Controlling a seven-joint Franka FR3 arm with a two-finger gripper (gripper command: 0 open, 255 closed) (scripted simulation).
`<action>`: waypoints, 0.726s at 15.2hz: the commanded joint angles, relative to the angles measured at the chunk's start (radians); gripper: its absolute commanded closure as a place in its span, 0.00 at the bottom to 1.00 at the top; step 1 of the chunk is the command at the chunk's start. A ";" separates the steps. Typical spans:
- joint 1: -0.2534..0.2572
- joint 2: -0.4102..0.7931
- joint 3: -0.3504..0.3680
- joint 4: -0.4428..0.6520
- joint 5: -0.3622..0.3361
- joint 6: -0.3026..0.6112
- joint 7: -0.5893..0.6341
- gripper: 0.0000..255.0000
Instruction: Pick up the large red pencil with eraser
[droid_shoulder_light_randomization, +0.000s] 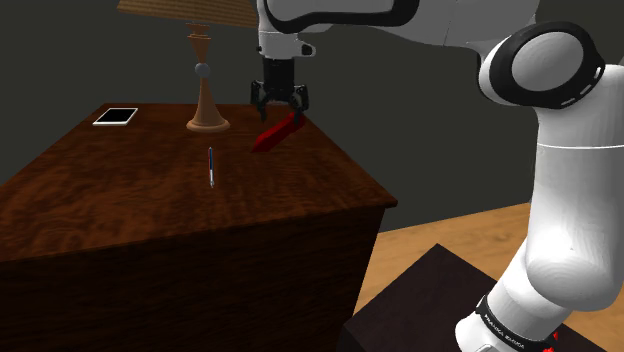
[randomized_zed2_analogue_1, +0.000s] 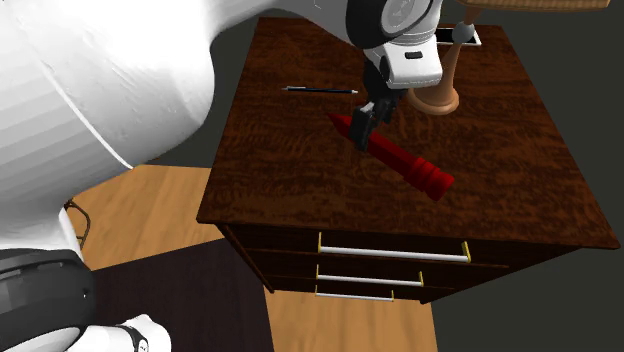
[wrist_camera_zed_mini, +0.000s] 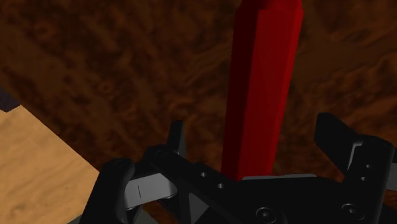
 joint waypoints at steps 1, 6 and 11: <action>0.011 0.036 -0.004 0.033 -0.010 0.002 0.025 0.00; 0.001 0.021 -0.005 -0.057 -0.006 0.077 0.029 0.00; -0.002 0.019 -0.006 -0.081 -0.006 0.098 0.031 1.00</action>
